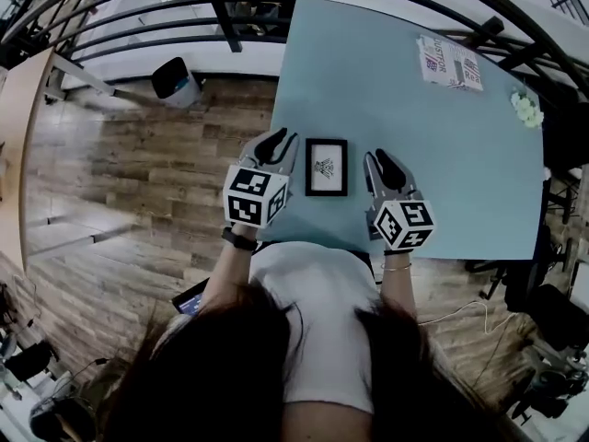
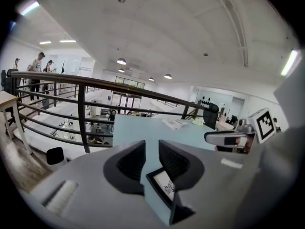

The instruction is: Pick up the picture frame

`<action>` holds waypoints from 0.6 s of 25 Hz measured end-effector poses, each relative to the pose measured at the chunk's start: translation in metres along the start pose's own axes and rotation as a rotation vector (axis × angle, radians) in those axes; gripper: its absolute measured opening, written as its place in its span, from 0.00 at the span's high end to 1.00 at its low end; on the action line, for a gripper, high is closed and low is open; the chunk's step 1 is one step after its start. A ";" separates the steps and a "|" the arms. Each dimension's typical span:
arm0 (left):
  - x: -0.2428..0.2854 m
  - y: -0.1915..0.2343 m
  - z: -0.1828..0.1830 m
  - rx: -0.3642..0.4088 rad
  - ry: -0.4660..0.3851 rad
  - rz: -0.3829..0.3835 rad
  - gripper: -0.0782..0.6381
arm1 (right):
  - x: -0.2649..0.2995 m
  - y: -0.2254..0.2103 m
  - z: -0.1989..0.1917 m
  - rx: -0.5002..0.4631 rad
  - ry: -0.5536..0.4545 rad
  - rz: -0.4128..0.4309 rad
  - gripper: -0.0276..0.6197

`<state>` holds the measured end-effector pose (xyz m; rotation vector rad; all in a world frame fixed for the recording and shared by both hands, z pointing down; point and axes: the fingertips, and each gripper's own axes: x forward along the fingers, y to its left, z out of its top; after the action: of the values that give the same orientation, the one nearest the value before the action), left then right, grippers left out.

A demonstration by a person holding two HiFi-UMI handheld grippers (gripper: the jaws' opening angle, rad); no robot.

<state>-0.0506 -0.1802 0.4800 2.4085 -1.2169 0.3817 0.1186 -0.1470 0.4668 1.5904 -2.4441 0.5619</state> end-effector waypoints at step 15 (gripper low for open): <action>0.024 -0.001 -0.027 -0.045 0.078 -0.043 0.77 | 0.022 -0.006 -0.027 0.033 0.067 0.012 0.85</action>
<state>-0.0372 -0.1833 0.5132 2.3544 -1.1268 0.4259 0.1132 -0.1571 0.5009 1.5444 -2.4091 0.6507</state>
